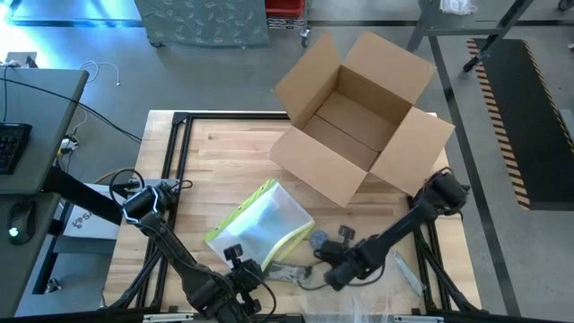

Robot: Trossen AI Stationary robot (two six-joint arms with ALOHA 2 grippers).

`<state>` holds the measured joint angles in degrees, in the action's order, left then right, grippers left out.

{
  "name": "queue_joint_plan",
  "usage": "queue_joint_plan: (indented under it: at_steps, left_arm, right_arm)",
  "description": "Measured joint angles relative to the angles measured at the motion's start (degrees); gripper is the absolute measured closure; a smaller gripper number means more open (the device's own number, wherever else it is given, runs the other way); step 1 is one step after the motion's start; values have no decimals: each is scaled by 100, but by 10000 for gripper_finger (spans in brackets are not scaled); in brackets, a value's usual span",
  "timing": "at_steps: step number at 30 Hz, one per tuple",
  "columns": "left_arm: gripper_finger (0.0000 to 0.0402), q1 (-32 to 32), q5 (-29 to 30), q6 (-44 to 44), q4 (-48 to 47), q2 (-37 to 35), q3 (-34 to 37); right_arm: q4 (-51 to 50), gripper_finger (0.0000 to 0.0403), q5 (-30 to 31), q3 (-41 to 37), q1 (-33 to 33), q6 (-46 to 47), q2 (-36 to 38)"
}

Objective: Unpack boxes
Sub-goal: Put the blue candle into the transparent zipper bag

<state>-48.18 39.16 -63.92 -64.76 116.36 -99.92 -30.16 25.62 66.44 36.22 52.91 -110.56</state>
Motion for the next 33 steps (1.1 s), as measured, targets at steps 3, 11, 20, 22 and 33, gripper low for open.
queue_joint_plan:
  at_steps: [3,11,20,22,33]
  left_arm:
    - [401,0,1,2,5,0,0]
    - [401,2,4,52,1,0,0]
    - [401,2,6,52,6,0,0]
    - [401,2,8,52,14,0,0]
    - [401,2,21,103,71,0,0]
  right_arm:
    - [1436,403,809,-350,-340,-90,0]
    - [2376,403,547,-143,-735,-1737,21]
    - [-2134,403,1561,676,-160,2084,72]
    - [-2661,403,1797,513,-26,3157,77]
    - [2545,403,1680,-1276,-485,2434,64]
